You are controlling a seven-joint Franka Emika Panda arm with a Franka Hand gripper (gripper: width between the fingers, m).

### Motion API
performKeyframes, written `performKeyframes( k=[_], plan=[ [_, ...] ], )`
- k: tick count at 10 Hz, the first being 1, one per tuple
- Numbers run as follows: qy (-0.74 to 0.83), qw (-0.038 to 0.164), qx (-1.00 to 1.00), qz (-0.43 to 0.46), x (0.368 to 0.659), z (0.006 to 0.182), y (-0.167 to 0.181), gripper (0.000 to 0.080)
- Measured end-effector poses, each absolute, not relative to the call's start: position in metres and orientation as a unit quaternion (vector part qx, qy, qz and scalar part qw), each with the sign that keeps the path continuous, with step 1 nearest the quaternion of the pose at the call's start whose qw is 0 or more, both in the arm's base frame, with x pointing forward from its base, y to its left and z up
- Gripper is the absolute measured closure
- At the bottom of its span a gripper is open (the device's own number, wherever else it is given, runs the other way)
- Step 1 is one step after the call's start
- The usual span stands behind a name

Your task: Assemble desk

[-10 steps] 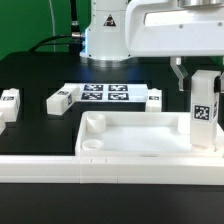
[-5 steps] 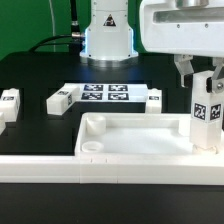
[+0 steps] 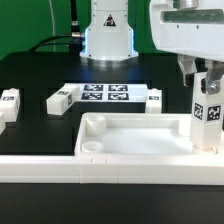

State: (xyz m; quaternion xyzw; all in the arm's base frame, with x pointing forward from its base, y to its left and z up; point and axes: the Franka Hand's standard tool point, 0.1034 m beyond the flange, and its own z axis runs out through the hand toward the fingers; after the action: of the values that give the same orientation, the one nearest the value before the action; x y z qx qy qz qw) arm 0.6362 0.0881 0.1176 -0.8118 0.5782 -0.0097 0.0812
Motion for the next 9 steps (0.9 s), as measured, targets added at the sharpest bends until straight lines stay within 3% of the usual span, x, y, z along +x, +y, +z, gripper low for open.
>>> performKeyframes(
  k=[2, 9],
  plan=[
    [0.541, 0.081, -0.837, -0.012, 0.6357, 0.1179, 0.093, 0.0177],
    [0.247, 0.07, -0.966, -0.038, 0.635, 0.1168, 0.0977, 0.015]
  ],
)
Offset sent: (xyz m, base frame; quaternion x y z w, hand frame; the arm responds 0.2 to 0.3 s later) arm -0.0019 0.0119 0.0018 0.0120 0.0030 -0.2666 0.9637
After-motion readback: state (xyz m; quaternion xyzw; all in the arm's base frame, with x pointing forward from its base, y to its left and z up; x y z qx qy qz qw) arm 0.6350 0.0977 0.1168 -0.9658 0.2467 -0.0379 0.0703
